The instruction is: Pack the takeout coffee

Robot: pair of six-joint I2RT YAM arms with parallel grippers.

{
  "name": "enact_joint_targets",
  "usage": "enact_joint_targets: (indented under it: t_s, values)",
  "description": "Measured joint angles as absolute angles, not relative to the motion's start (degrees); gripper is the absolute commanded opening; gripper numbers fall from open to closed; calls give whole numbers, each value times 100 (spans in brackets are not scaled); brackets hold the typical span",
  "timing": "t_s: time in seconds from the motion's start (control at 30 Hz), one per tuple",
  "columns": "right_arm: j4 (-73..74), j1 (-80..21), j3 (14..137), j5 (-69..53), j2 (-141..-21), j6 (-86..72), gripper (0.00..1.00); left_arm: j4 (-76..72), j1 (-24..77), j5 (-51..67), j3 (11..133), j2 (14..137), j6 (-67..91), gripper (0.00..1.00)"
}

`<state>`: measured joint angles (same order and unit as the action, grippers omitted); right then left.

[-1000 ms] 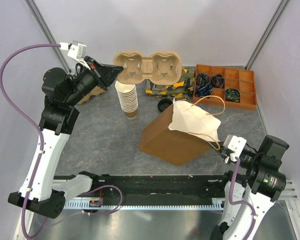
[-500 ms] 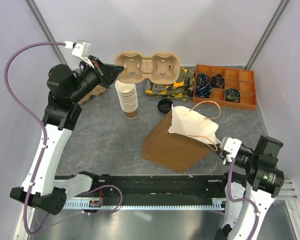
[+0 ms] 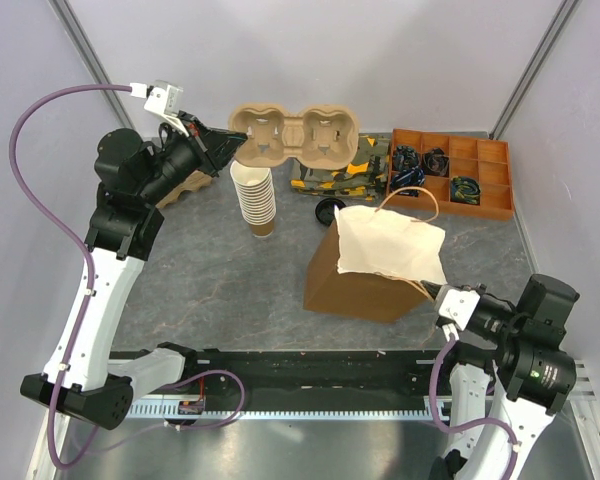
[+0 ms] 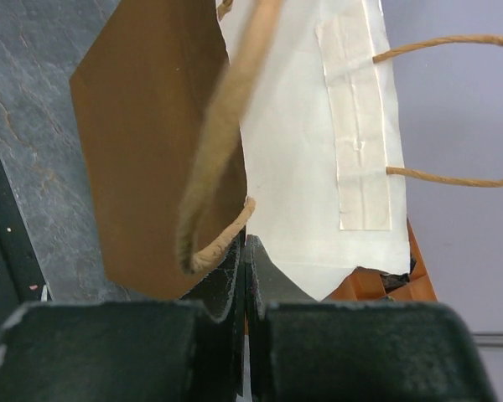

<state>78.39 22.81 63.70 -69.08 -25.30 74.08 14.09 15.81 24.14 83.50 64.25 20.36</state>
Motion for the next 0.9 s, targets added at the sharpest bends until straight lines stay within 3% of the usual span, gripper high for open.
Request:
enact_joint_targets:
  t_s: [0.23,0.27,0.37,0.43,0.47,0.57,0.77,0.9]
  values:
    - [7850,2270,5942,-6626,-2443,7996,4,1409,1581,2418,8333,6425,2010,2]
    - [7852,2263,5911,-6593,-2429,8044,12,1409,1581,2418,8326,6423,2005,2]
    - [7850,2237,5828,-6541,-2340,8154,23,1411,1581,2421,8296,6423,2003,2]
    - [7852,2231,5815,-6549,-2244,8200,40,1413,1581,2421,8274,6423,2005,2]
    - [7854,2226,5815,-6552,-2215,8197,53,1415,1581,2421,8270,6423,2003,2]
    - [7850,2222,5817,-6576,-2176,8147,75,1424,1581,2429,8265,6423,1999,2]
    - [7846,2222,5981,-6659,-2178,7719,95,1428,1581,2436,8265,6423,1944,2]
    - [7848,2222,6475,-6781,-2187,7120,98,1446,1577,2438,8265,6423,1903,2]
